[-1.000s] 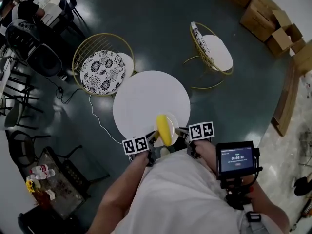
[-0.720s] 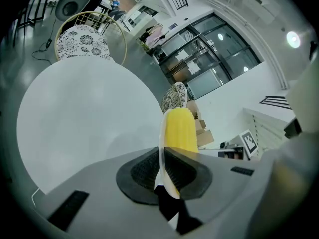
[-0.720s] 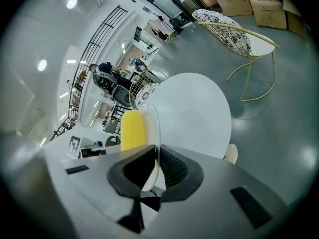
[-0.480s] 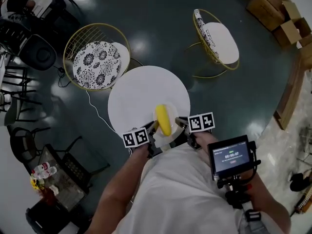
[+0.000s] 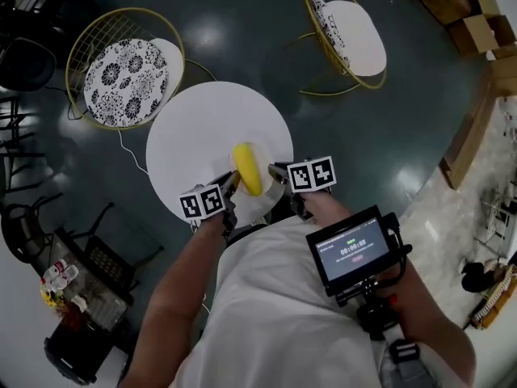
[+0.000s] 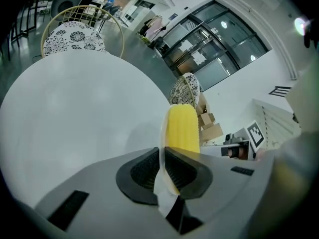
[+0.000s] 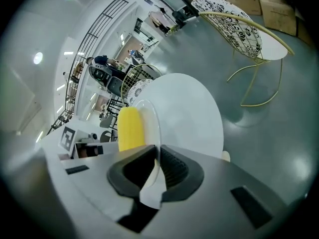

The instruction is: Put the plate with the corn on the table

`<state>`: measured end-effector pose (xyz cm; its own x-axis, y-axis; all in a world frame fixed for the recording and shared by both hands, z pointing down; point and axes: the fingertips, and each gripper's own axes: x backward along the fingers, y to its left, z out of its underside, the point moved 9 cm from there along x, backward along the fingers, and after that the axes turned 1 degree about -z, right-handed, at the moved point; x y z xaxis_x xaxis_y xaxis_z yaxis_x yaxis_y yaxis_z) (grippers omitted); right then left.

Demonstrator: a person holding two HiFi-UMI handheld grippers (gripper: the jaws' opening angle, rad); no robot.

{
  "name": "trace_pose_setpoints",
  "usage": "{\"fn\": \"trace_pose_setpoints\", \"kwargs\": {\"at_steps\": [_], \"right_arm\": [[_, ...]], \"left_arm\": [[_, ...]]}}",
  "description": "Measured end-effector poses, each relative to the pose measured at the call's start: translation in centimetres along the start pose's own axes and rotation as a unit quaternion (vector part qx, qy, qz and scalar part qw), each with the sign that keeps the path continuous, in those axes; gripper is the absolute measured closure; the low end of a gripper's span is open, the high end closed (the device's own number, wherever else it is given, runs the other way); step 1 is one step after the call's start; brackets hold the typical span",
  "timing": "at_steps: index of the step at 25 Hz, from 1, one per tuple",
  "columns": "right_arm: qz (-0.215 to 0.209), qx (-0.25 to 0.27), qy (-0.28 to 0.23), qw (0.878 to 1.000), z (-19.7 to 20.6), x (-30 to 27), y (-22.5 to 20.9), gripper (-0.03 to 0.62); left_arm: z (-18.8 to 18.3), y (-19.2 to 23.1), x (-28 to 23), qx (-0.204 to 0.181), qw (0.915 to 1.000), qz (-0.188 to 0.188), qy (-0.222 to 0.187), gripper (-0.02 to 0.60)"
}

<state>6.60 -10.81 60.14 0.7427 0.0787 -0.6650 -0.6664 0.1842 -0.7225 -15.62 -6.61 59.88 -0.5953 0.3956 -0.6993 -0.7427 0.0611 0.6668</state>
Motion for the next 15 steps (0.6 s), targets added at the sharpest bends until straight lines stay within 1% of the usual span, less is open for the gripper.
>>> {"fn": "trace_pose_setpoints", "kwargs": {"at_steps": [5,9,12,15], "right_arm": [[0.007,0.012,-0.005,1.0,-0.7,0.5,-0.9,0.553],[0.01,0.022,-0.001,1.0,-2.3,-0.5,-1.9,0.553],[0.01,0.027,0.001,1.0,-3.1,-1.4,-2.8,0.553],[0.011,0.027,0.001,1.0,-3.2,-1.4,-3.2,0.553]], "left_arm": [[-0.4,-0.6,-1.1,-0.006,0.9999,-0.009,-0.002,0.543],[-1.4,0.4,-2.5,-0.011,0.9996,-0.025,-0.001,0.543],[-2.0,0.9,-3.6,-0.008,0.9995,-0.031,-0.005,0.541],[-1.8,0.7,-4.2,-0.001,0.9992,-0.04,-0.006,0.542]]}}
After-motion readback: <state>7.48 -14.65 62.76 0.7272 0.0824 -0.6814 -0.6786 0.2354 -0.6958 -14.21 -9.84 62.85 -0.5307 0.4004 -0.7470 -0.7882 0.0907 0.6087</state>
